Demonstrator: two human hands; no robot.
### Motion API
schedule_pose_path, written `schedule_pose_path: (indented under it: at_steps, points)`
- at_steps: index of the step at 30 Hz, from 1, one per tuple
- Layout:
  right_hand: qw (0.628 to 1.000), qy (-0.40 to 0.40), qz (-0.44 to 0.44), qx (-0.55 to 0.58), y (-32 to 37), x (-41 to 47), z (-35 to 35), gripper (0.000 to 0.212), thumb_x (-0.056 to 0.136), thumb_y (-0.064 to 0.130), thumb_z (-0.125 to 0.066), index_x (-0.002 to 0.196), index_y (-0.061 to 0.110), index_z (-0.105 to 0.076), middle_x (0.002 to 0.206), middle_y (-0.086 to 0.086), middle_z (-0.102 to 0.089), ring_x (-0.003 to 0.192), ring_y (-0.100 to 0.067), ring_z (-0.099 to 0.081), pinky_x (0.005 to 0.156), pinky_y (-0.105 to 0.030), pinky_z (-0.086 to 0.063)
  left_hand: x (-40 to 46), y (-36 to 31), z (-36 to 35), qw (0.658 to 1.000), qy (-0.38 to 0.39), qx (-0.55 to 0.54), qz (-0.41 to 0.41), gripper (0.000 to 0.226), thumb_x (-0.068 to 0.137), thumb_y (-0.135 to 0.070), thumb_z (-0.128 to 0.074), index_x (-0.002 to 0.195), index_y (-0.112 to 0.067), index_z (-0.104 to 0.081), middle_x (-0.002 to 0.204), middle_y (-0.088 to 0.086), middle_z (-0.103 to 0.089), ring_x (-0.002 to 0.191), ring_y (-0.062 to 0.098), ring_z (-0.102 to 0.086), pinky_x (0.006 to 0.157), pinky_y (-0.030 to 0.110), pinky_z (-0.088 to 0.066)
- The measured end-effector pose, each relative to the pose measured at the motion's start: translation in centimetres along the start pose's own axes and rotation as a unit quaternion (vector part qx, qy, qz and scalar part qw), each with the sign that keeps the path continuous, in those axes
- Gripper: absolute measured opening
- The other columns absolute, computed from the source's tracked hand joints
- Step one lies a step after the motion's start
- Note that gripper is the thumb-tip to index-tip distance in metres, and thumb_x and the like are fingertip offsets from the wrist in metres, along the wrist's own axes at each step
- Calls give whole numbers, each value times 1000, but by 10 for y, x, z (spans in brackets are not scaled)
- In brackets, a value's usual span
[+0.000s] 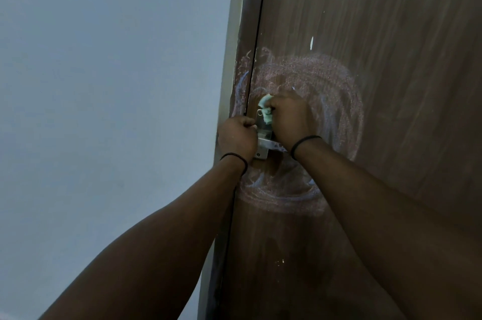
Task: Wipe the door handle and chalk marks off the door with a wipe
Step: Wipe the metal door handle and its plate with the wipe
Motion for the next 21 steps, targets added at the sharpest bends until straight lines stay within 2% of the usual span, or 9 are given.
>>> schedule_pose_path:
  at_steps: [2,5,9,11,14,16,21]
  points:
    - [996,38,62,-54,16,6,-6,24,79,1,-58,93,12,-76,96,-9,-69,92,-26,-61,95,-33,-46,2,0,-1,1000,-2,-1,6,19,84,-8,-63,94,-14,-77,94,4,-74,85,19,-67,79,36,-57]
    - [993,47,87,-64,20,8,-5,24,77,5,-56,90,11,-76,95,-11,-69,92,-28,-59,84,-32,-46,3,-2,0,1000,-4,-1,8,19,84,-6,-61,88,-14,-78,86,3,-74,79,20,-67,73,39,-58]
    - [1000,-11,-16,16,-4,-7,7,19,79,13,-60,90,12,-76,96,-7,-71,87,-22,-63,74,-26,-48,3,0,-1,1000,-14,3,6,17,85,-10,-61,87,-16,-77,87,-1,-72,84,17,-66,79,33,-56]
    - [995,-28,-80,49,-13,-15,8,14,79,14,-63,83,11,-75,89,-7,-73,80,-22,-65,72,-31,-53,4,1,-1,1000,-18,4,4,16,86,-10,-62,88,-16,-77,87,-2,-72,85,17,-66,80,33,-56]
    - [982,-6,-170,85,-21,-18,3,6,78,13,-65,78,12,-71,83,-6,-71,77,-23,-64,70,-39,-56,6,2,-2,1000,-15,-3,3,16,85,-9,-63,91,-13,-78,92,3,-74,86,19,-67,82,36,-57]
    - [974,-14,-199,104,-22,-16,0,6,78,10,-64,78,15,-68,85,-5,-71,78,-22,-63,69,-38,-56,7,2,-2,1000,-13,-4,4,17,85,-8,-63,91,-14,-78,92,3,-74,87,18,-67,83,37,-57]
    - [955,-117,-218,162,-14,-18,-1,11,83,8,-60,89,11,-70,94,-7,-72,80,-20,-64,68,-25,-46,12,7,-3,1000,-10,2,7,17,84,-10,-63,86,-19,-78,85,-3,-71,82,14,-66,76,28,-55]
Point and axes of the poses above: each hand's wrist, its own x-axis towards the middle knuckle, its own z-axis out of the back of the hand, y = z × x, the point moved 4 cm from there along x, towards the middle knuckle
